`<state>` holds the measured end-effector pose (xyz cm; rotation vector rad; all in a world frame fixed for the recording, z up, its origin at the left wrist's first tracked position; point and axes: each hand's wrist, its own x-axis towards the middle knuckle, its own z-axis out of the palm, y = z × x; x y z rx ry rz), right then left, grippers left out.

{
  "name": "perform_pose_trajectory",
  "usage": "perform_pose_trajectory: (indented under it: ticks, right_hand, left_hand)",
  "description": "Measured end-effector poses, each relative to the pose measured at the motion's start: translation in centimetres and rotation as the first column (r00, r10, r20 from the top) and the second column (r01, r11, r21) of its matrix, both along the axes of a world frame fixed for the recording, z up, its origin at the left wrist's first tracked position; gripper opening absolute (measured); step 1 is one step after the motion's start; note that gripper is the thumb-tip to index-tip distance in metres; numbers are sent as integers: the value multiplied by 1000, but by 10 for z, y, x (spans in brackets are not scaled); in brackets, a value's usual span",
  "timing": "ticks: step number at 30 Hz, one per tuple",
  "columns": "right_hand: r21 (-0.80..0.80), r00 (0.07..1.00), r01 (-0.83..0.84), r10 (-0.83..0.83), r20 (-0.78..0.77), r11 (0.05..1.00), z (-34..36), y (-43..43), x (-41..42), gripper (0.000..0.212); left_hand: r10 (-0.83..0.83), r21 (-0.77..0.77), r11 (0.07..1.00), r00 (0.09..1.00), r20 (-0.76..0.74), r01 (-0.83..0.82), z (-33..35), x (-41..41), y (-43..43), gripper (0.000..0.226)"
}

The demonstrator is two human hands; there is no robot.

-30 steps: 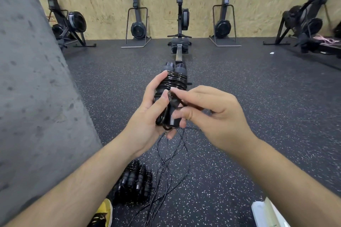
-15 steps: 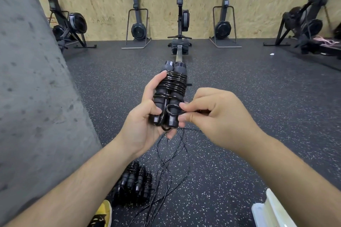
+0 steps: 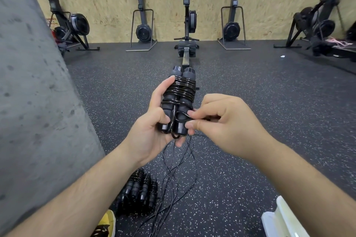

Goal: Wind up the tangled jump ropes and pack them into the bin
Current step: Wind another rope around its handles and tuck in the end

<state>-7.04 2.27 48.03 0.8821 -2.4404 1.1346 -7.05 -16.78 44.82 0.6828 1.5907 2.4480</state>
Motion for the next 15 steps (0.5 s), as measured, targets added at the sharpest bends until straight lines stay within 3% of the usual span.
perform_pose_trajectory:
  ticks: [15]
  right_hand:
    - [-261,972,-65,120,200,963,1,0,6,11]
  left_hand:
    - [-162,61,985,987,26,160,5,6,-5,83]
